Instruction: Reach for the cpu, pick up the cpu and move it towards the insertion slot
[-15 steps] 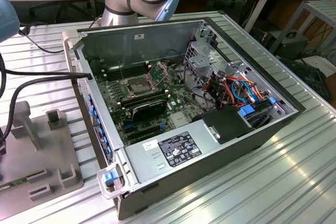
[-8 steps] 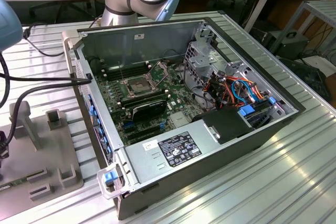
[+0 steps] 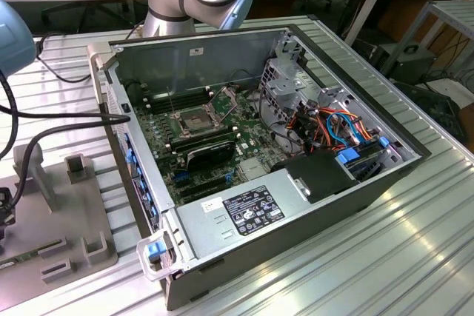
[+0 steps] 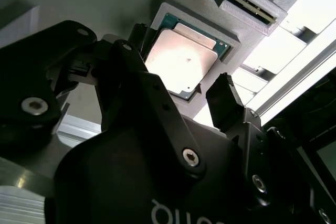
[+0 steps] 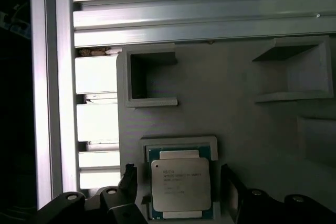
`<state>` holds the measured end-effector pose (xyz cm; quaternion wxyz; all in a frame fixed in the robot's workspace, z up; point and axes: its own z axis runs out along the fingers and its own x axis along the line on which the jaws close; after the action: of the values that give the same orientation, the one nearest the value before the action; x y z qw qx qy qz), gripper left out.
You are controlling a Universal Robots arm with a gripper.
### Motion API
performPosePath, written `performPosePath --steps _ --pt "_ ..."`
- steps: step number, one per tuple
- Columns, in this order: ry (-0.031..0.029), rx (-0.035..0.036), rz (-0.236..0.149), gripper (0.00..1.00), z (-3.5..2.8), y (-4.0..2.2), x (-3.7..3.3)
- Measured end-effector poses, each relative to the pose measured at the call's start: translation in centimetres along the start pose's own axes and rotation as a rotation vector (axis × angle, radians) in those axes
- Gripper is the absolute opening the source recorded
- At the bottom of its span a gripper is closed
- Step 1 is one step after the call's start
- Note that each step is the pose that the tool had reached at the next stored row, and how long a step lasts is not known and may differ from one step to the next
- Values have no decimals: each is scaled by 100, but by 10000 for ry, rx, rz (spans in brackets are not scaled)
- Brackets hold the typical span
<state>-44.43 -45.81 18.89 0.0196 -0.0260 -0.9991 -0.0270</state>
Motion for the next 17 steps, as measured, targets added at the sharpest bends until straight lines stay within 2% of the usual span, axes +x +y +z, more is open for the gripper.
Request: performPosePath --steps 4,5,17 --pt "0 -2 0 73 3 0 -1" --pt "-1 -2 0 65 3 0 -1" --pt "14 18 -266 65 5 4 -3"
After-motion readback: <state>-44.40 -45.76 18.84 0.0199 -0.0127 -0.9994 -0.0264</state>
